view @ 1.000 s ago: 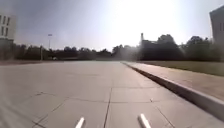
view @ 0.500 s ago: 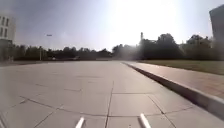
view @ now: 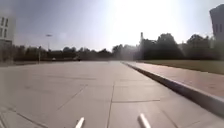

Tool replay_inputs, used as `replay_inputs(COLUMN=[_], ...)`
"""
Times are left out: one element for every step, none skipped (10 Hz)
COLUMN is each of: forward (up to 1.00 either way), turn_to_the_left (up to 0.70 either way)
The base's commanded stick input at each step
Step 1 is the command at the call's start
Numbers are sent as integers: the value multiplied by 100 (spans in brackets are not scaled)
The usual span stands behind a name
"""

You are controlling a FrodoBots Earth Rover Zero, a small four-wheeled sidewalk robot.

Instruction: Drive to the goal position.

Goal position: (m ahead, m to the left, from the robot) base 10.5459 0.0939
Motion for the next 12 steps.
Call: replay_inputs(forward=[70, 70, 70, 70, 70, 70, 70, 70, 70, 70, 70, 70], turn_to_the_left=[1, 1, 1, 1, 1, 1, 1, 1, 1, 1, 1, 1])
